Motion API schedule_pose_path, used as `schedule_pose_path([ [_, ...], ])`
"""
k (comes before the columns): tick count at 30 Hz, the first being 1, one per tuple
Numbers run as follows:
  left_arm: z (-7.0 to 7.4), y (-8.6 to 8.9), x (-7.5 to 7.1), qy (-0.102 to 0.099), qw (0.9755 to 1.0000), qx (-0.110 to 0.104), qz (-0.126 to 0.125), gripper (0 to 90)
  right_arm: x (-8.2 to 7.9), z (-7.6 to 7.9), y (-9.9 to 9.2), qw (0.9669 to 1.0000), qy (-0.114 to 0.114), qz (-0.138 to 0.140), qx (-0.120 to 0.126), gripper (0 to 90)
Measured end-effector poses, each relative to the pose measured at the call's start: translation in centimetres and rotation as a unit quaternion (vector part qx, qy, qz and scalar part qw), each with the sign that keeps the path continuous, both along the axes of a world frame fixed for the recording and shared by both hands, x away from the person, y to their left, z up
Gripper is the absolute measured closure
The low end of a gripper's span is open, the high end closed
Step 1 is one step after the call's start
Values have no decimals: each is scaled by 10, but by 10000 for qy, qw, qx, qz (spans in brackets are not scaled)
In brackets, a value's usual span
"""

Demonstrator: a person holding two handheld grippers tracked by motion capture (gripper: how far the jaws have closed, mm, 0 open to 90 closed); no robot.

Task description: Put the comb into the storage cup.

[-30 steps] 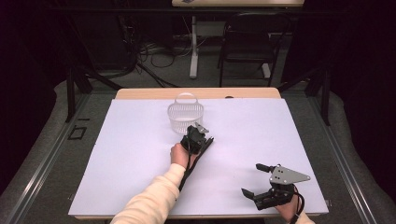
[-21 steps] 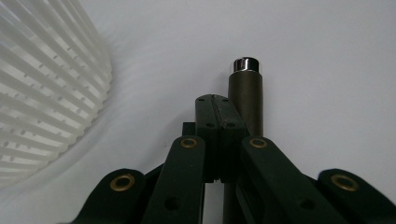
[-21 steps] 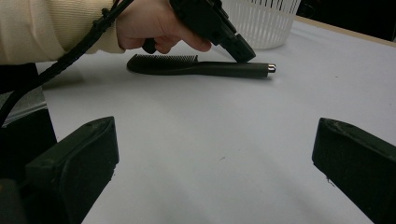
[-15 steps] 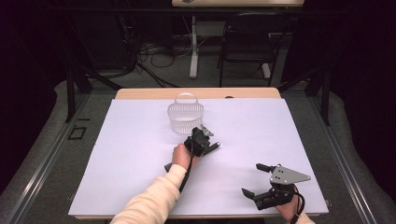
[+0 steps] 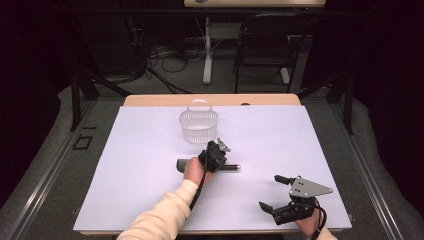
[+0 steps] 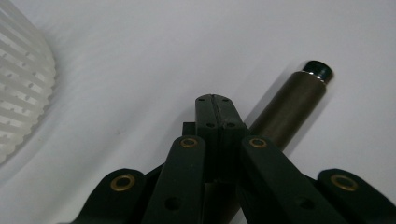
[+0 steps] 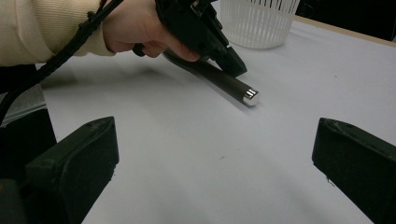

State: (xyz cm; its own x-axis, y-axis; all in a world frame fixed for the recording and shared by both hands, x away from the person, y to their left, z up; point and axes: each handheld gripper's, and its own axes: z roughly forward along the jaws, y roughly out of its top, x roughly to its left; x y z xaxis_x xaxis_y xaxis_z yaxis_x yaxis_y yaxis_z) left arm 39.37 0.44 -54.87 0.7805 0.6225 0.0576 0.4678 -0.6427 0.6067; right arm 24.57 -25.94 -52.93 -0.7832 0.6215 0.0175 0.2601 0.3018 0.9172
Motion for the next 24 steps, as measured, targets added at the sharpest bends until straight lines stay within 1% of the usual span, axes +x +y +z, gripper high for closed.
schedule_pose_path([
  [4,0,2,-3,25,9999,12,-113,900,0,0,0,10000,-3,-5,-3,2],
  [5,0,2,-4,4,9999,50,-132,900,0,0,0,10000,1,-1,-4,3],
  [7,0,3,-6,21,9999,19,-138,900,0,0,0,10000,1,1,-6,3],
  [9,1,4,-8,24,9998,61,-185,900,0,0,0,10000,-8,-3,-9,3],
  [11,1,5,-11,67,9996,77,-247,900,0,0,0,10000,-16,-4,0,3],
  [16,2,9,-17,87,9994,94,-327,900,0,0,-1,10000,-17,-16,0,3],
  [17,3,11,-18,88,9991,153,-374,900,0,0,-1,10000,-18,-15,0,3],
  [18,4,12,-19,114,9991,135,-394,900,0,0,-1,10000,-18,-17,-2,3],
  [19,4,13,-19,94,9991,135,-391,900,0,0,-1,10000,-12,-21,2,3],
  [22,4,15,-22,140,9988,155,-438,900,0,0,-1,10000,-3,-25,0,3],
  [24,4,16,-23,131,9987,193,-458,900,1,0,-1,10000,-10,-25,-8,3],
])
